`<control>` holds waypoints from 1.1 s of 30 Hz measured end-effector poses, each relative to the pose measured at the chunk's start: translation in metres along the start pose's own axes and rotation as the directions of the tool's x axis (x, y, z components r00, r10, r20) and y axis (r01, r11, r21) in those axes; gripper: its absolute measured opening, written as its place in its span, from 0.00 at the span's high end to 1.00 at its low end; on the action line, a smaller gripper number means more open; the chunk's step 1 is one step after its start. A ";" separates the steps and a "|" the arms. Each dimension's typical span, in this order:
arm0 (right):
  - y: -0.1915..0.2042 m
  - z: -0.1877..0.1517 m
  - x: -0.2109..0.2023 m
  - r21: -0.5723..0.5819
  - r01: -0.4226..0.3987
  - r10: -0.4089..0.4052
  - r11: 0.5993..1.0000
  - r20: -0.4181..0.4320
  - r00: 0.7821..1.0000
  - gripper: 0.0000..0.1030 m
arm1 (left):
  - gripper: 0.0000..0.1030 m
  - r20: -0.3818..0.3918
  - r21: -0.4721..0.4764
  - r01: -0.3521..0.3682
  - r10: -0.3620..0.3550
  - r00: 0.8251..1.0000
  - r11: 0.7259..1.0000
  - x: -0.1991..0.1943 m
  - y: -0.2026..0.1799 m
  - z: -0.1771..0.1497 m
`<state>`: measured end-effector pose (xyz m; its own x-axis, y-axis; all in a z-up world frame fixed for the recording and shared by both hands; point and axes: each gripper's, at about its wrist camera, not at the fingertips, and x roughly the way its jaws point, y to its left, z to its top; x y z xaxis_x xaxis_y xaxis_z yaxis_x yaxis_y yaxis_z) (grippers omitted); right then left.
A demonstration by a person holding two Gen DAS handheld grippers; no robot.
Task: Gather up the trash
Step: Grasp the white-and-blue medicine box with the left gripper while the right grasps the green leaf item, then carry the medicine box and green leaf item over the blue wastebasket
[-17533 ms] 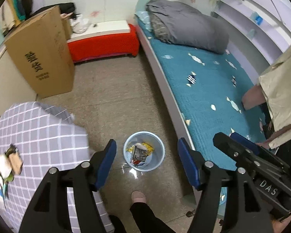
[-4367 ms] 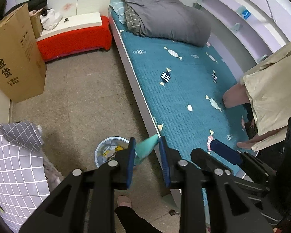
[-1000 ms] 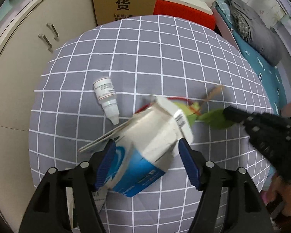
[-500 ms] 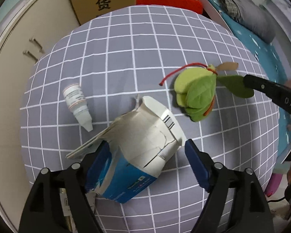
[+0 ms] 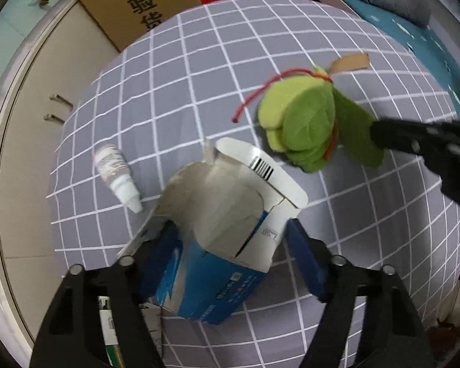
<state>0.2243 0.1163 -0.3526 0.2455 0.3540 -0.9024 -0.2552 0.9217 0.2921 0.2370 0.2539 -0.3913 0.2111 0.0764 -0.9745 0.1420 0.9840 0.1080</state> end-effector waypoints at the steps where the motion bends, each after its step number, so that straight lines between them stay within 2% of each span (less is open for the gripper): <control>1: 0.000 -0.001 -0.003 0.002 -0.011 0.011 1.000 0.004 1.000 0.96 | 0.46 0.011 -0.017 0.014 -0.014 1.000 1.000 -0.003 0.002 0.000; 3: -0.001 -0.001 -0.008 0.002 -0.026 0.026 1.000 0.011 1.000 0.96 | 0.52 0.032 -0.063 0.026 -0.024 0.999 0.998 -0.012 0.012 -0.001; 7: -0.003 -0.001 -0.024 0.006 -0.048 0.048 0.999 0.036 0.998 0.96 | 0.56 0.056 -0.184 0.090 -0.081 0.995 0.979 -0.022 0.024 0.003; 9: -0.007 -0.002 -0.033 0.011 -0.055 0.054 0.998 0.050 0.997 0.96 | 0.57 0.075 -0.212 0.105 -0.090 0.993 0.972 -0.027 0.033 0.003; 13: -0.021 -0.002 -0.052 0.029 -0.070 0.068 0.997 0.081 0.994 0.96 | 0.57 0.130 -0.237 0.135 -0.106 0.986 0.962 -0.052 0.026 0.004; 20: -0.049 0.001 -0.084 0.030 -0.093 0.088 0.995 0.133 0.987 0.96 | 0.57 0.182 -0.241 0.163 -0.121 0.976 0.957 -0.078 -0.005 0.031; 22: -0.061 0.001 -0.094 0.030 -0.097 0.092 0.995 0.144 0.985 0.96 | 0.57 0.187 -0.246 0.177 -0.132 0.973 0.953 -0.084 -0.010 0.028; 27: -0.098 0.001 -0.123 0.036 -0.105 0.097 0.994 0.175 0.980 0.96 | 0.57 0.212 -0.236 0.205 -0.155 0.965 0.950 -0.101 -0.052 0.048; 28: -0.107 0.001 -0.126 0.034 -0.109 0.102 0.993 0.168 0.980 0.96 | 0.57 0.217 -0.230 0.203 -0.153 0.964 0.952 -0.104 -0.061 0.052; 30: -0.125 0.003 -0.124 0.035 -0.173 0.168 0.984 0.115 0.979 0.96 | 0.57 0.222 -0.236 0.199 -0.147 0.964 0.951 -0.108 -0.077 0.060; 33: -0.137 0.002 -0.113 0.007 -0.177 0.177 0.984 0.069 0.982 0.95 | 0.57 0.223 -0.281 0.186 -0.125 0.967 0.941 -0.108 -0.091 0.062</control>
<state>0.2337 -0.0494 -0.2900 0.2603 0.5212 -0.8127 -0.2881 0.8453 0.4499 0.2615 0.1466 -0.2838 0.4024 -0.0849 -0.9115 -0.0988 0.9859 -0.1354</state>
